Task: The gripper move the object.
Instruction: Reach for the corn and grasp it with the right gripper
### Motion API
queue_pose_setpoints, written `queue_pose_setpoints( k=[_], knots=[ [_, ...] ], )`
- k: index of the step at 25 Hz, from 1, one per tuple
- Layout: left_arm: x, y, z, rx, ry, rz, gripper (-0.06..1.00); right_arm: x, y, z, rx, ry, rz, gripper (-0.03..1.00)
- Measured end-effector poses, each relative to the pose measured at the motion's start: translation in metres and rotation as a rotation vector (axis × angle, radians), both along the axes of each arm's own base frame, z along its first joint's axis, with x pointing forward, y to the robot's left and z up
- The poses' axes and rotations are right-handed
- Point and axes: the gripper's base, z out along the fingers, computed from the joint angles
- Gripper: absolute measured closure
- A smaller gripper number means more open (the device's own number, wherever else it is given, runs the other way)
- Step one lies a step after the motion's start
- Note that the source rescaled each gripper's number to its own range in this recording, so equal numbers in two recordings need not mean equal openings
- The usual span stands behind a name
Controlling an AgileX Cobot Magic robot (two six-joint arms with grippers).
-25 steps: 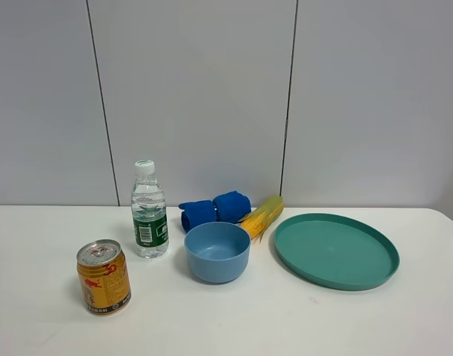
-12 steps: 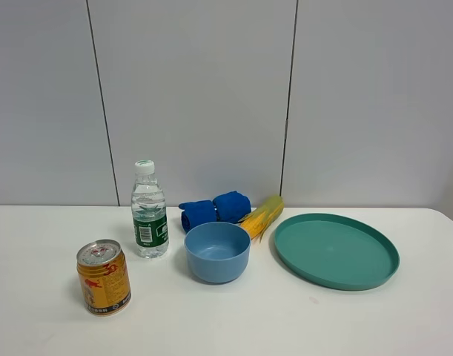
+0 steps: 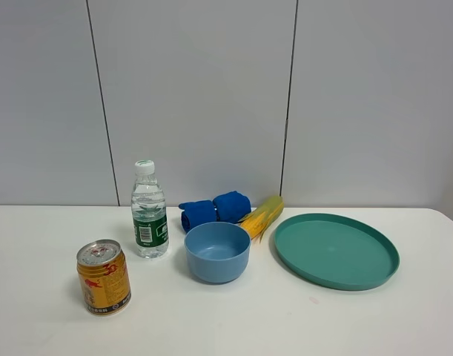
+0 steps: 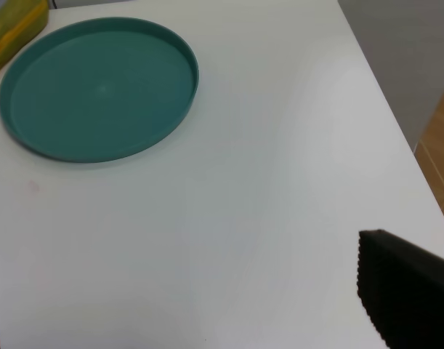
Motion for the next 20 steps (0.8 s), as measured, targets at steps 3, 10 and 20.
queue_pose_setpoints(
  k=[3, 10, 20],
  knots=[
    [0.0, 0.0, 0.0, -0.001, 0.0, 0.0, -0.06, 0.0, 0.0, 0.0, 0.0, 0.0, 0.0, -0.03],
    [0.0, 0.0, 0.0, -0.001, 0.0, 0.0, -0.06, 0.0, 0.0, 0.0, 0.0, 0.0, 0.0, -0.03],
    [0.0, 0.0, 0.0, 0.0, 0.0, 0.0, -0.06, 0.038, 0.004, 0.075, 0.101, -0.03, 0.01, -0.03]
  ],
)
